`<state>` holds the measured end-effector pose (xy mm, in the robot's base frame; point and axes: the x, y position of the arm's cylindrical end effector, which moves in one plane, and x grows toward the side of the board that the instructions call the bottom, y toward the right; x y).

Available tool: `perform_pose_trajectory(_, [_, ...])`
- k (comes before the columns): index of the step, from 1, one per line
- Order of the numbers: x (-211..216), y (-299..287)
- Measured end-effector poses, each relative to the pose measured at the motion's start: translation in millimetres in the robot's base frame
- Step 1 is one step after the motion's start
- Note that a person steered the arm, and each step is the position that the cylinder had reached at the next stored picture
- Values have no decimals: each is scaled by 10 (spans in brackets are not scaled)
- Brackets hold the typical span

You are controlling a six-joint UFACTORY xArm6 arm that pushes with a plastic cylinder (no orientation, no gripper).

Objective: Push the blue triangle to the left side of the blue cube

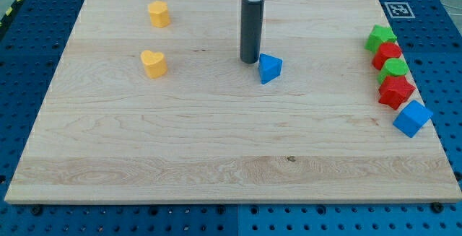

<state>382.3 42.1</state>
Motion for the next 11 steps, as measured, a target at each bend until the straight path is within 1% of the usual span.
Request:
perform_pose_trajectory(1, [316,332])
perform_pose_trajectory(3, [572,62])
perform_pose_trajectory(4, [690,232])
perform_pose_trajectory(5, [707,257])
perform_pose_trajectory(6, [580,223])
perform_pose_trajectory(8, [861,742])
perform_pose_trajectory(9, [869,769])
perform_pose_trajectory(11, [1155,814])
